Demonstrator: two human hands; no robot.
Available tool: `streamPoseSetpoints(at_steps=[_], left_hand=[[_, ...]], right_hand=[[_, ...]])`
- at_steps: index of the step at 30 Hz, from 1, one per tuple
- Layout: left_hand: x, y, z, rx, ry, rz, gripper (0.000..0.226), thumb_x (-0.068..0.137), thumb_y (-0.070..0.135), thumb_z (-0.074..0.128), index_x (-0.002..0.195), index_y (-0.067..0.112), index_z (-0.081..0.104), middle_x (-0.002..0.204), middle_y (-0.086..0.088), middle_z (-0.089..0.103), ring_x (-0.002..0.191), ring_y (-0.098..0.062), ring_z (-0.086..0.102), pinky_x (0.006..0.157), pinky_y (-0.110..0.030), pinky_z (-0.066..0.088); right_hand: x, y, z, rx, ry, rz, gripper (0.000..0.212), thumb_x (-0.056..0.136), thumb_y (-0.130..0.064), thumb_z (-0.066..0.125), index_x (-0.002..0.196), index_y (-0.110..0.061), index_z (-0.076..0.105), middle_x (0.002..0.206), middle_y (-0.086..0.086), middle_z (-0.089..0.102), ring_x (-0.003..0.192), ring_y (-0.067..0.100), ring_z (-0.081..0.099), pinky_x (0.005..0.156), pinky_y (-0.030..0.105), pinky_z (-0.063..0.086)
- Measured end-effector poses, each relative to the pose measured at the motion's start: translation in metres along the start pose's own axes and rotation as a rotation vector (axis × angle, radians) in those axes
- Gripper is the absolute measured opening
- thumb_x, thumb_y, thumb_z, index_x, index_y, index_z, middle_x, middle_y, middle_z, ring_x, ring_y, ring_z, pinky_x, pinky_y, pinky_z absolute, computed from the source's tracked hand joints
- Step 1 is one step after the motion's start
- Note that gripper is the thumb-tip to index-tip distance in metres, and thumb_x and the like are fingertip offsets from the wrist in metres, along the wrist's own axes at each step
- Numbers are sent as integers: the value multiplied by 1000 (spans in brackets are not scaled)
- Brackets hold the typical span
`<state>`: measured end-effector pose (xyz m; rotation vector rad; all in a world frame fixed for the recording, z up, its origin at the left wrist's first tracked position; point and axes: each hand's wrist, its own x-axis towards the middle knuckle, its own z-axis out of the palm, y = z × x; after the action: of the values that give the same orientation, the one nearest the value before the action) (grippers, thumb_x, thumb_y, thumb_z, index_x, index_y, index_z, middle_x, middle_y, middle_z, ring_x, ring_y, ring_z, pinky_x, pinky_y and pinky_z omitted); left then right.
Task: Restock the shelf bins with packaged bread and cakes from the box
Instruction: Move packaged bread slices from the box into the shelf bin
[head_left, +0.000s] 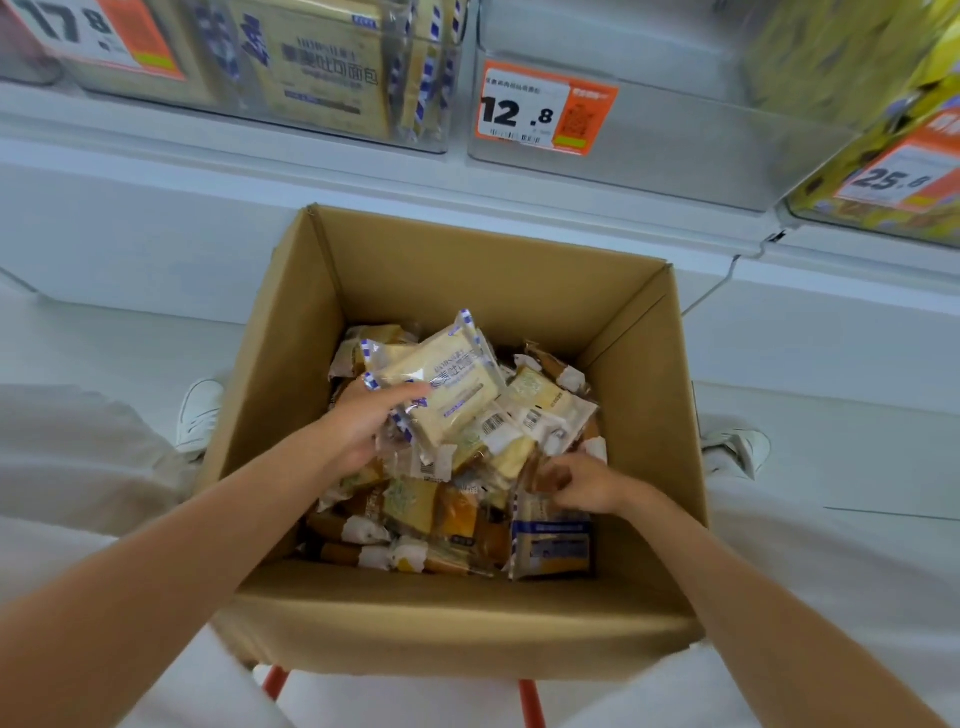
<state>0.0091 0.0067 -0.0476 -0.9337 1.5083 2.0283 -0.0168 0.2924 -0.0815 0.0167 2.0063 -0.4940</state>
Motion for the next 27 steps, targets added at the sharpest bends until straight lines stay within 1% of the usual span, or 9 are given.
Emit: streamPoseSetpoints(at_steps=[3, 5, 7, 9, 13, 17, 19, 22, 27], left_hand=[[3, -4, -9, 13, 0, -11, 39, 84, 15, 75, 121, 18, 64, 109, -5, 74, 94, -21, 73, 77, -42, 59], [5, -8, -12, 17, -18, -33, 39, 85, 15, 74, 122, 19, 63, 111, -4, 74, 93, -19, 73, 72, -39, 59], [5, -10, -13, 19, -41, -48, 38, 87, 15, 72, 123, 19, 62, 110, -4, 74, 90, -17, 74, 66, -36, 59], [5, -10, -14, 26, -27, -32, 37, 88, 13, 71, 123, 18, 61, 109, -4, 74, 90, -16, 74, 67, -36, 60], [6, -5, -16, -1, 98, 53, 42, 85, 14, 74, 124, 19, 58, 112, -5, 73, 99, -23, 72, 82, -46, 58], [4, 4, -15, -71, 245, 179, 41, 85, 12, 74, 121, 23, 56, 112, -2, 70, 99, -21, 70, 72, -41, 58], [3, 6, -17, -84, 262, 200, 39, 86, 11, 73, 119, 23, 56, 111, -2, 70, 97, -20, 70, 69, -38, 57], [4, 4, -23, -89, 269, 186, 38, 86, 11, 73, 119, 22, 57, 110, -4, 71, 95, -22, 71, 76, -41, 57], [9, 3, -32, -96, 269, 150, 39, 86, 15, 74, 121, 21, 58, 109, -4, 73, 97, -24, 71, 89, -50, 56]], right_hand=[[20, 12, 19, -270, -43, -9, 74, 81, -17, 78, 146, -16, 42, 149, 5, 43, 133, 27, 44, 103, 34, 44], [28, 10, 19, -352, 13, -102, 49, 80, -23, 79, 125, -18, 60, 130, 5, 57, 118, 26, 54, 92, 32, 47], [27, 7, 9, -310, 15, -158, 21, 82, -27, 78, 86, -22, 58, 91, 2, 56, 85, 18, 53, 72, 30, 42], [16, -4, -8, -131, 6, -211, 33, 85, -25, 75, 75, -17, 45, 76, 0, 43, 70, 15, 44, 65, 30, 36], [-18, -49, -42, -3, 336, -377, 27, 86, -31, 72, 91, -11, 54, 81, 5, 58, 71, 15, 55, 65, 30, 44], [-34, -78, -35, -163, 774, -543, 19, 87, -28, 69, 92, -18, 53, 84, -5, 55, 73, 11, 54, 64, 28, 49], [-19, -68, -17, -323, 582, -518, 21, 86, -28, 69, 101, -21, 56, 104, -6, 57, 93, 13, 56, 83, 34, 53], [8, -46, 2, -274, 135, -325, 42, 89, -28, 69, 128, -17, 60, 146, 0, 46, 135, 21, 43, 108, 30, 36], [31, -54, -34, 113, 547, -185, 33, 95, -33, 61, 121, -15, 64, 116, 0, 64, 104, 16, 60, 83, 31, 50]])
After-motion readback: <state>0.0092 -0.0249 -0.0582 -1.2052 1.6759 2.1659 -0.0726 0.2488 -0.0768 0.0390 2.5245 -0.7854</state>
